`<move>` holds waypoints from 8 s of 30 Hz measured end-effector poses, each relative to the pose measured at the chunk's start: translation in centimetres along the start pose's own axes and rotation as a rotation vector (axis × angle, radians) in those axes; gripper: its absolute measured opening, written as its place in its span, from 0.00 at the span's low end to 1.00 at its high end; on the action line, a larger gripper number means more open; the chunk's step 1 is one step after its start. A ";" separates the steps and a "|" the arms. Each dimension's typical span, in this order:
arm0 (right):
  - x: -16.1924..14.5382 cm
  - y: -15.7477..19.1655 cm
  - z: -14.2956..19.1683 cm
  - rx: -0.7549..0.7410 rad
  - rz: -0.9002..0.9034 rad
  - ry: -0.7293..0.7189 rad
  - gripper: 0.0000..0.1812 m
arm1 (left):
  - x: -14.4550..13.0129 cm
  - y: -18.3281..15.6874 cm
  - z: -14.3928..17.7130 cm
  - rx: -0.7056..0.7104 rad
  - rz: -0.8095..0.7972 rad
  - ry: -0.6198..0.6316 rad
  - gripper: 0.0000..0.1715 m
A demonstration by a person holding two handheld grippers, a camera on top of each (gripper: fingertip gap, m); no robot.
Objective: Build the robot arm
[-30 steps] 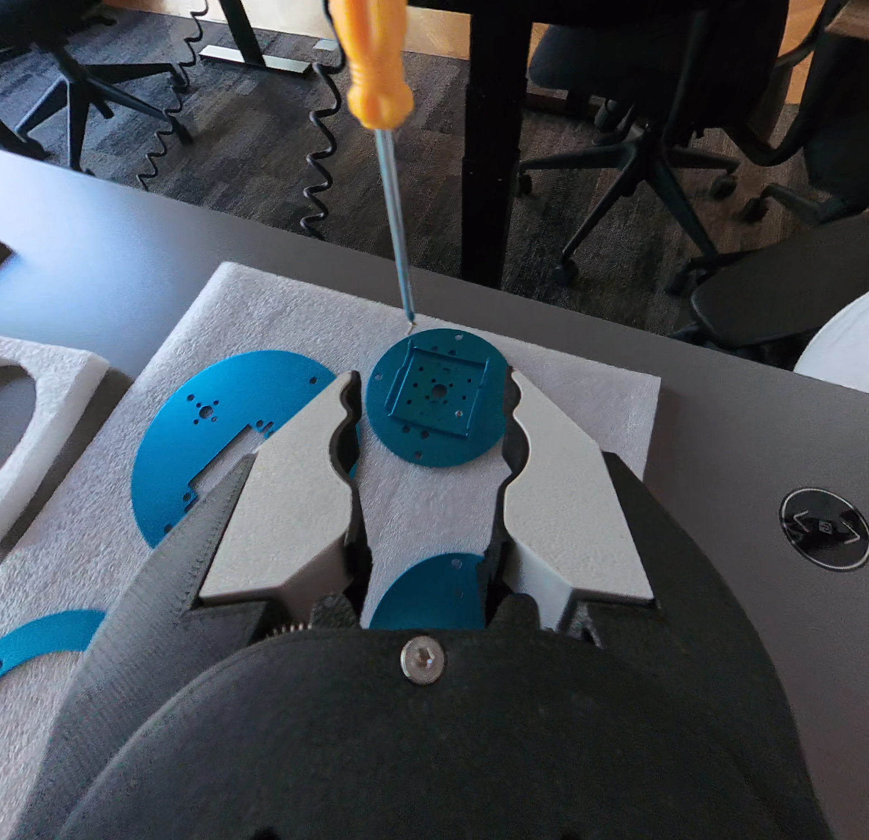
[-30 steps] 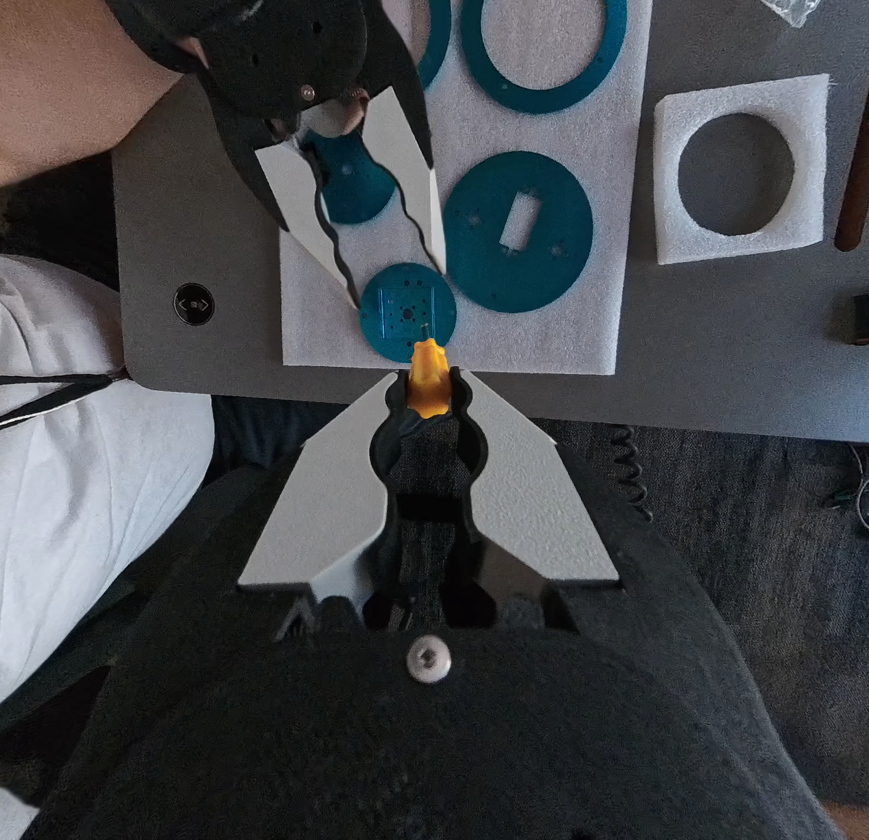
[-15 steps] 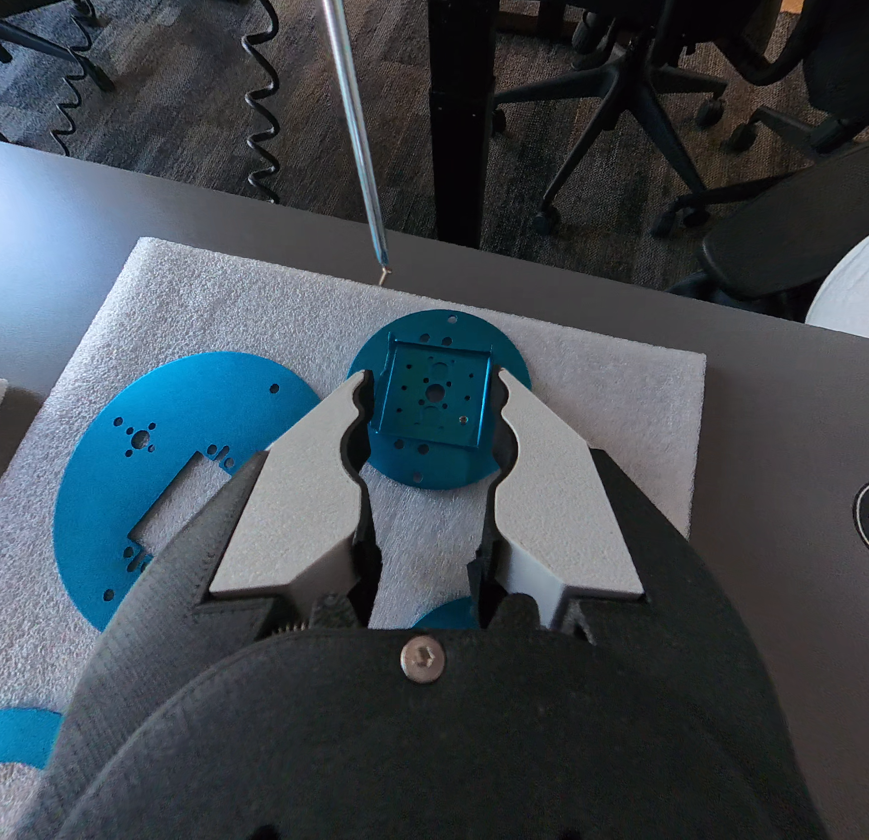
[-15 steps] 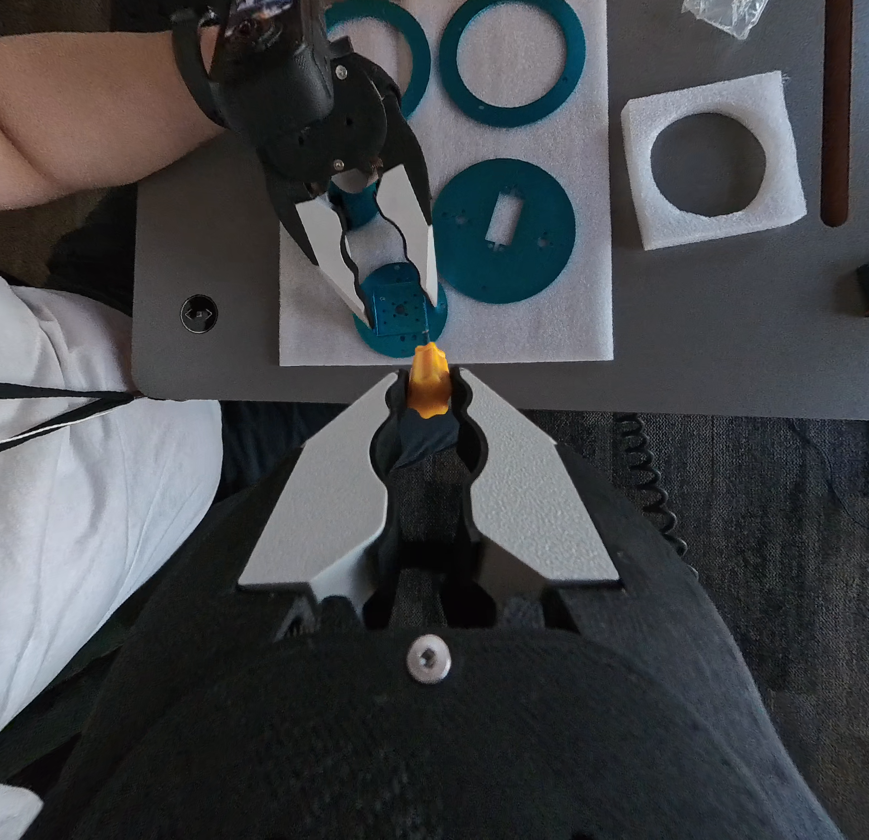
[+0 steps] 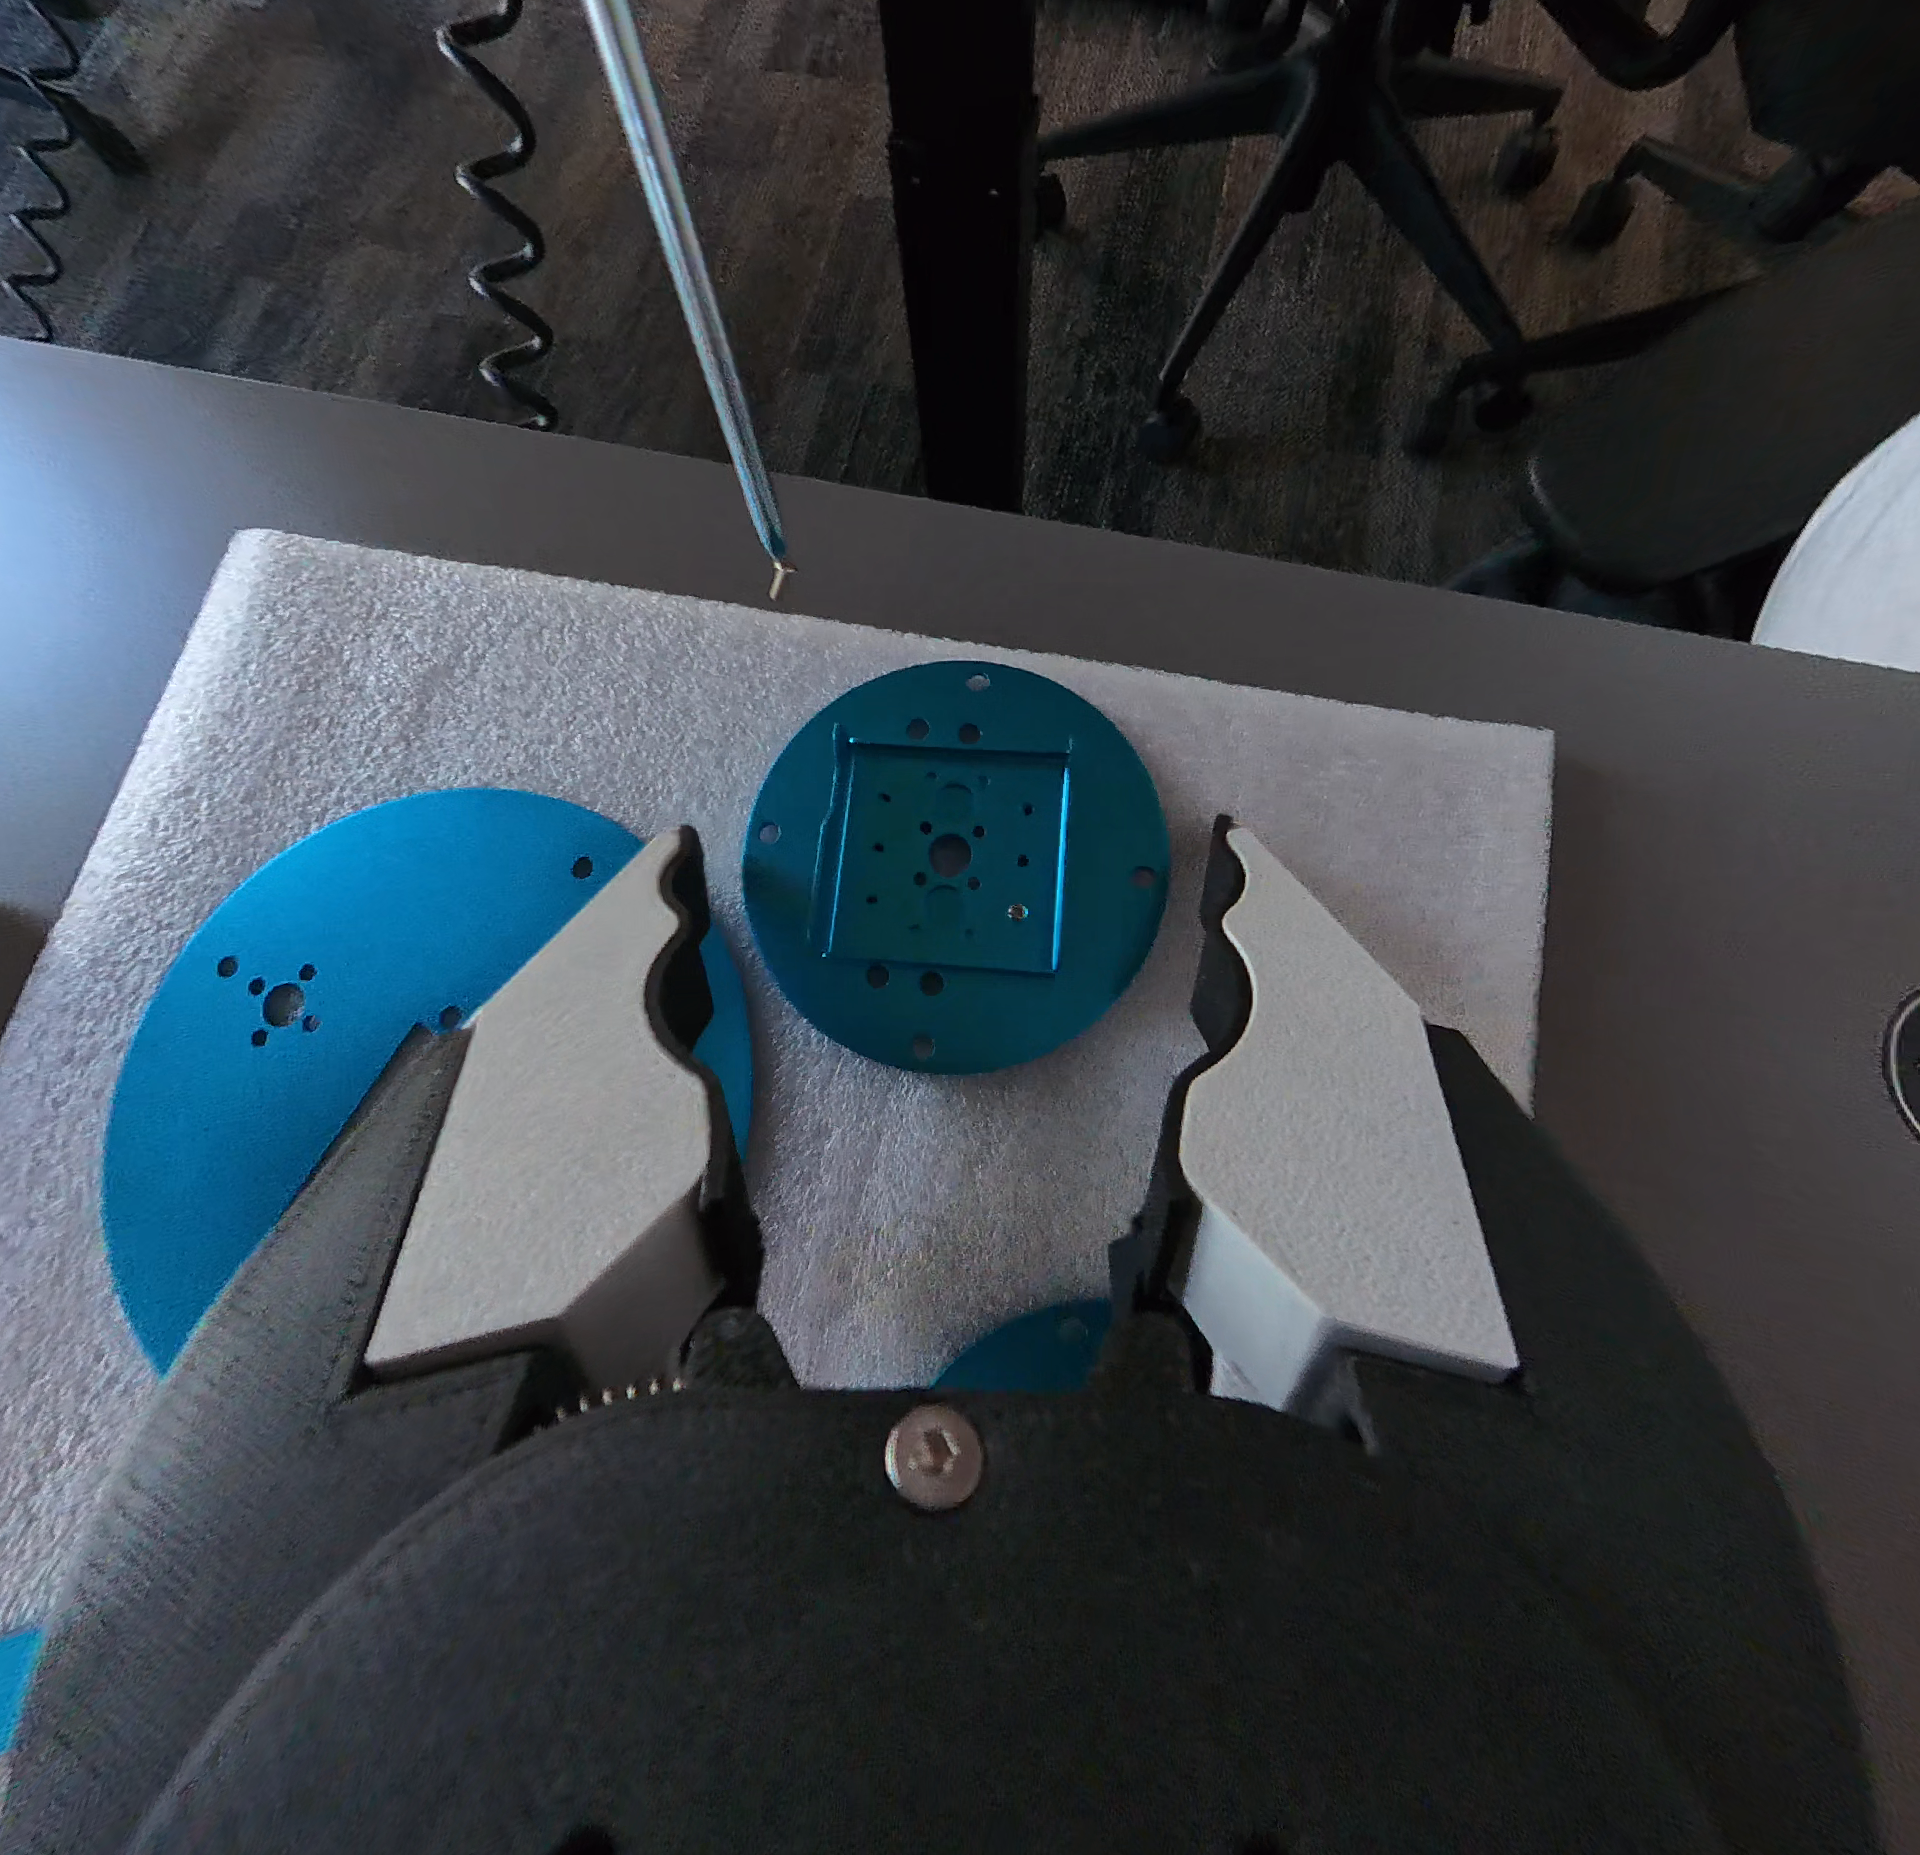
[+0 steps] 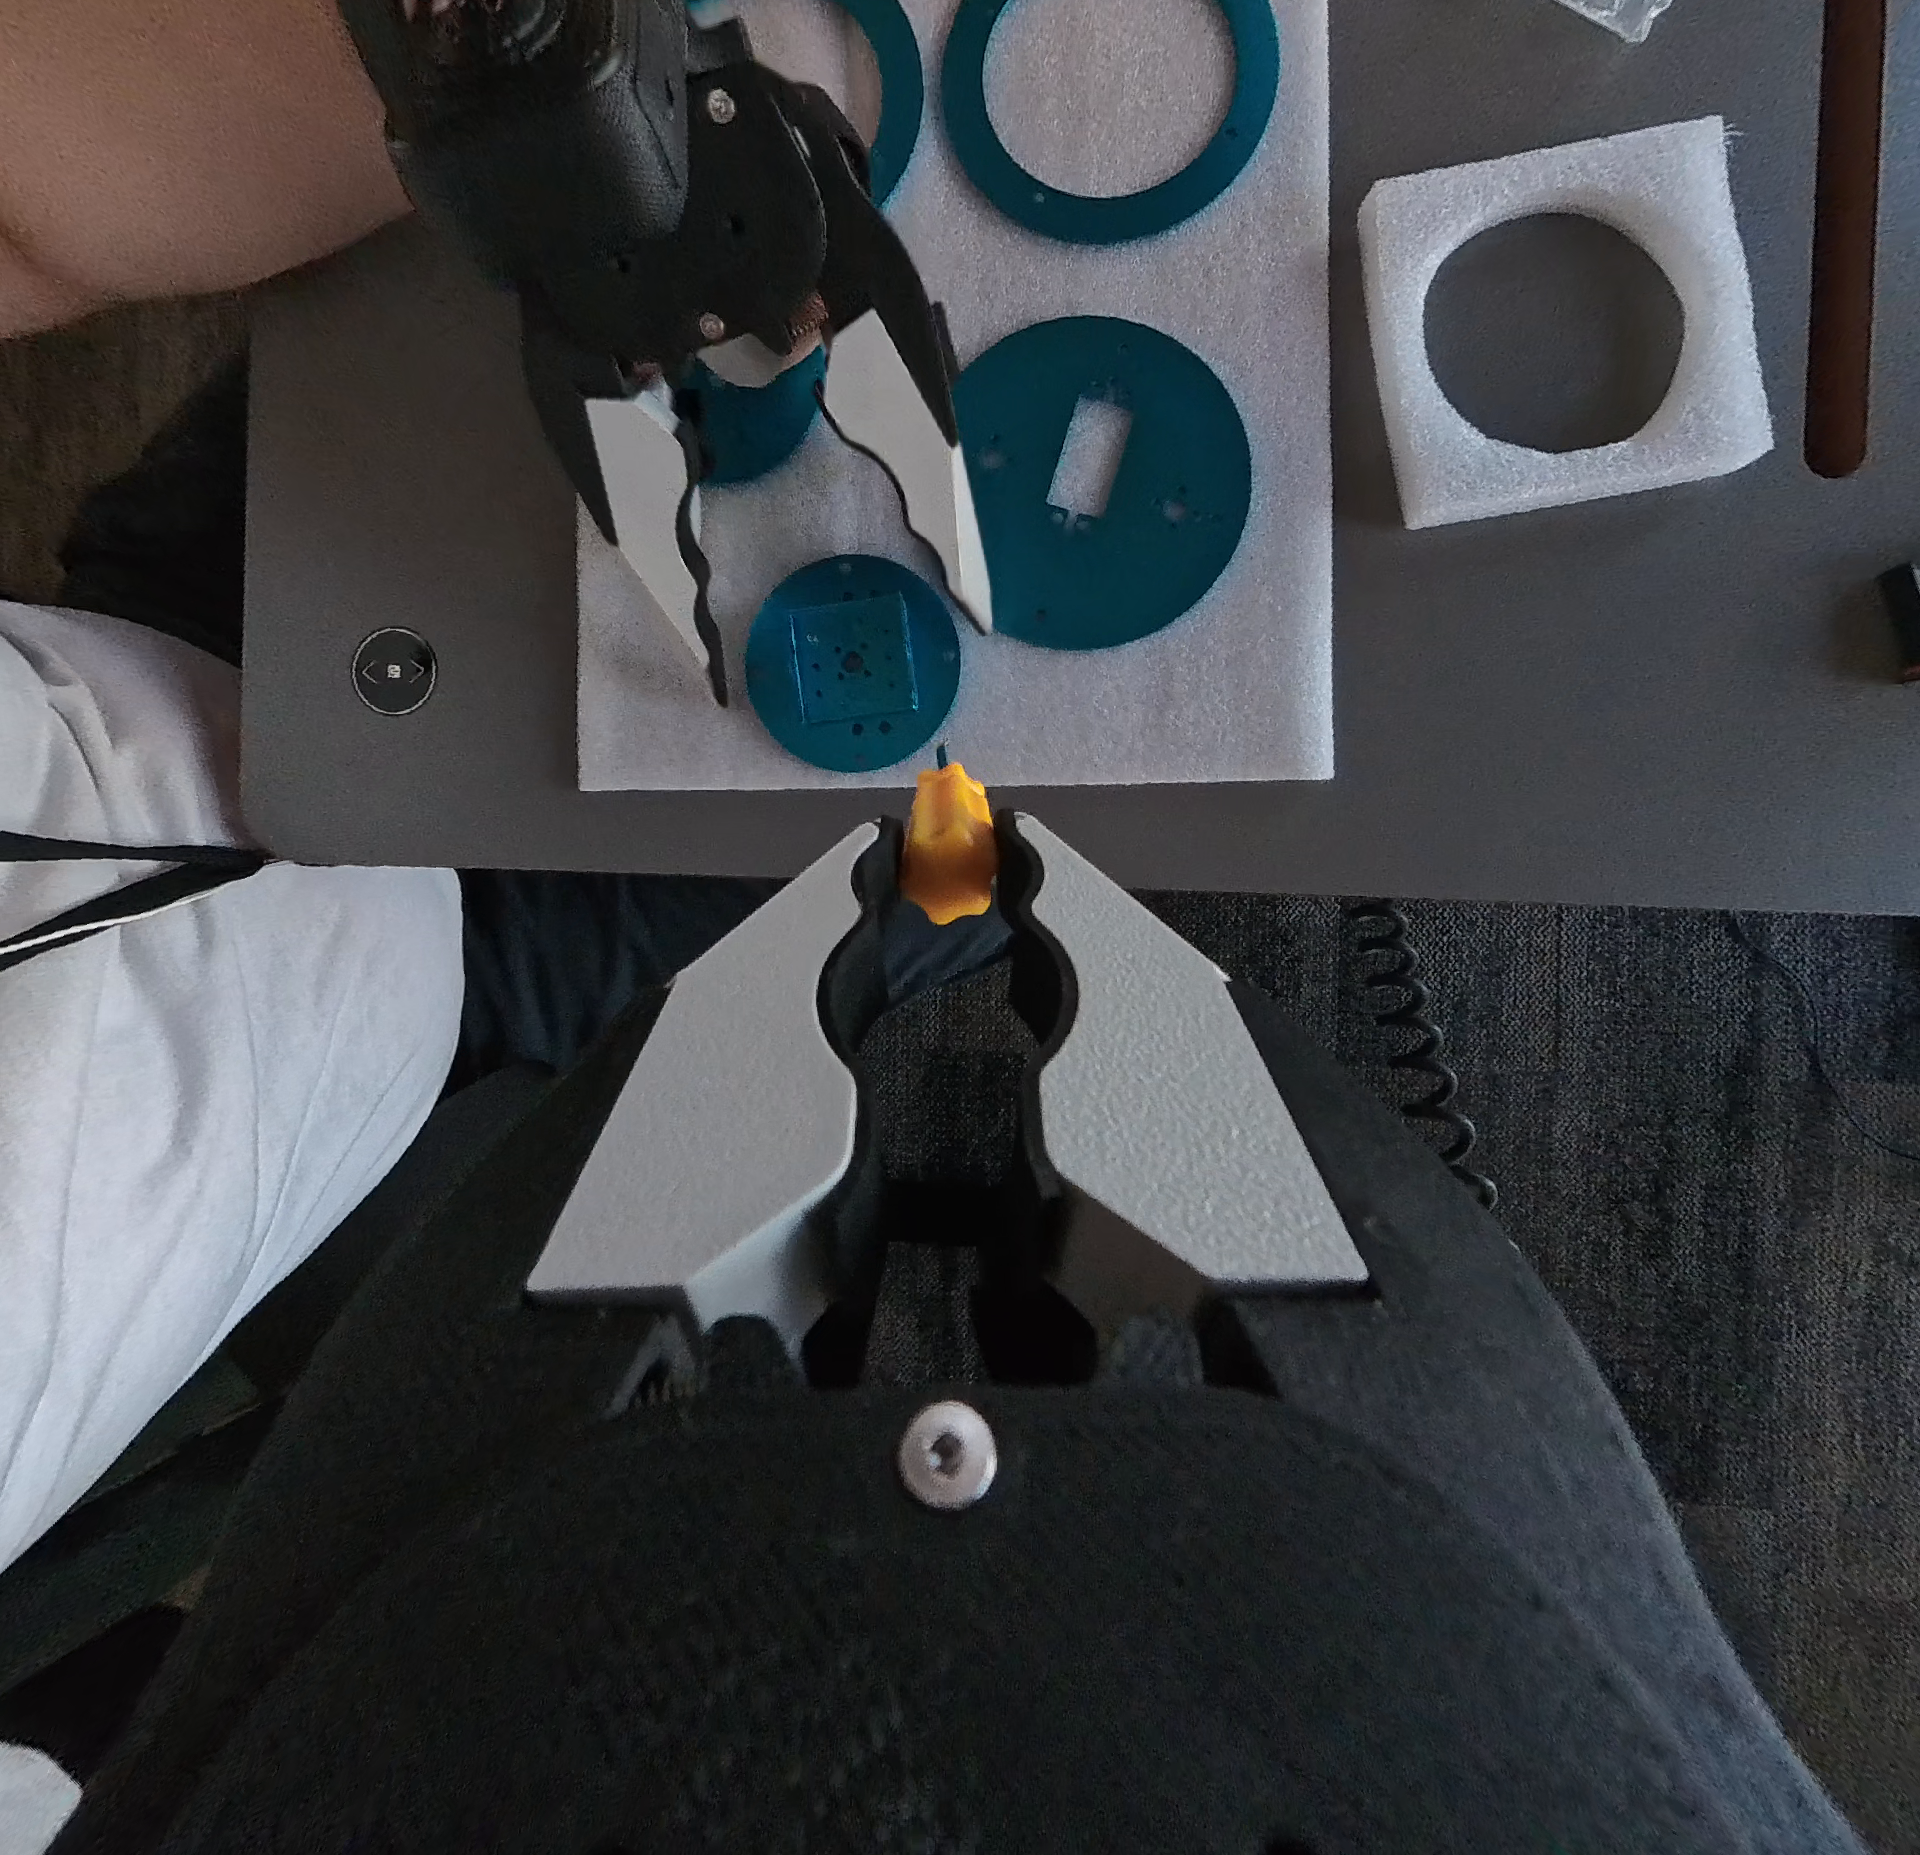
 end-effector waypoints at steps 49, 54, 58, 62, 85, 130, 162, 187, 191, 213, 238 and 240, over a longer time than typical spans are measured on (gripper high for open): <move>0.9 0.0 -3.2 0.101 0.070 -0.073 0.09 | 0.9 -1.5 4.1 0.071 0.138 -0.129 0.38; 1.8 -0.1 -3.2 0.204 0.008 -0.141 0.09 | 0.9 1.7 5.8 0.151 0.231 -0.226 0.19; 2.3 -0.4 -3.3 0.238 -0.022 -0.181 0.09 | -0.6 2.3 4.7 0.186 0.159 -0.117 0.13; 2.6 -0.5 -3.3 0.258 -0.042 -0.202 0.09 | -1.1 2.5 3.5 0.209 0.100 -0.050 0.13; 1.7 -1.1 -7.4 0.378 -0.175 -0.275 0.09 | -5.6 2.9 8.1 0.283 0.224 0.223 0.23; 1.0 -3.3 -4.5 0.310 -0.124 -0.276 0.09 | -0.4 -2.5 5.6 0.016 0.169 0.063 0.30; 2.1 -1.6 -4.9 0.266 -0.034 -0.267 0.09 | -1.2 1.5 6.7 0.212 0.248 -0.036 0.11; 3.7 1.0 -3.8 0.467 0.063 -0.602 0.28 | 4.7 5.8 2.2 0.259 0.245 -0.282 0.09; 3.9 -0.1 -5.3 0.324 0.126 -0.684 0.28 | 4.7 5.5 2.2 0.266 0.225 -0.282 0.09; 3.8 0.1 -6.1 0.380 0.098 -0.654 0.08 | 0.8 -2.2 3.6 0.185 -0.017 -0.011 0.31; 3.6 0.3 -6.0 0.376 0.112 -0.631 0.08 | -0.4 -3.0 2.5 0.095 0.044 0.019 0.27; 3.6 0.4 -6.0 0.374 0.115 -0.631 0.08 | -0.4 -3.0 2.5 0.096 0.044 0.022 0.27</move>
Point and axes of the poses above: each gripper's, where its closed fingertips meet, z back along the fingers, x out of its top, y = z × x across the jaws, the point moved 1 cm from there along z, back along the fingers, and after that the axes turned 11 degrees about -z, right-handed, at the moved point
